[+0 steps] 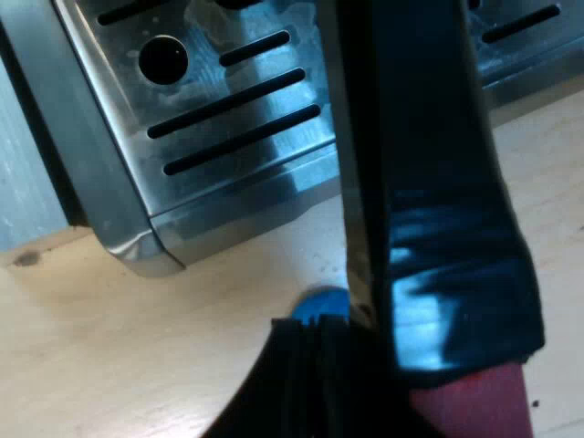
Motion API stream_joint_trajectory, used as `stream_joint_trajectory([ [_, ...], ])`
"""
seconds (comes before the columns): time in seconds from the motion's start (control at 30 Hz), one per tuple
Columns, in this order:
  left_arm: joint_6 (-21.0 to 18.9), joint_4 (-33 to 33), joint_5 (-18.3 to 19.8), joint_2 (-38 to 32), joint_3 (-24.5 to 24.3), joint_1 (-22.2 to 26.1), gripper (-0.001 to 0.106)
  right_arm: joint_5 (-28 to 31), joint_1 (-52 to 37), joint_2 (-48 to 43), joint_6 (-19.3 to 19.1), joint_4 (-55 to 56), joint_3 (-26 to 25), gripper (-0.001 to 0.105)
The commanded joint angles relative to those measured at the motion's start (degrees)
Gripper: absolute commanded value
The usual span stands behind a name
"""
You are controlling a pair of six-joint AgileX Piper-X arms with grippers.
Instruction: Put the handle in the coffee machine
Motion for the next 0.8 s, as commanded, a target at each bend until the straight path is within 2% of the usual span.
stream_joint_trajectory([
  [0.03, -4.3, -7.2, 7.5, 0.2, -0.3, -3.3, 0.0, -0.9, 0.1, -0.5, -2.1, 1.9, -1.9, 0.064],
  [0.27, -9.0, -12.2, 7.2, 0.2, -0.3, -7.4, 0.0, -2.1, 0.1, -0.5, -2.2, 2.1, -2.0, 0.064],
  [0.43, -14.5, -16.7, 5.7, 0.2, -0.3, -10.3, 0.0, -2.8, 0.1, -0.5, -2.2, 2.1, -2.0, 0.064],
  [0.8, -17.5, -20.7, 8.6, 0.2, -0.3, -10.8, 0.0, -3.3, 0.1, -1.6, -2.2, 2.3, -2.0, 0.064],
])
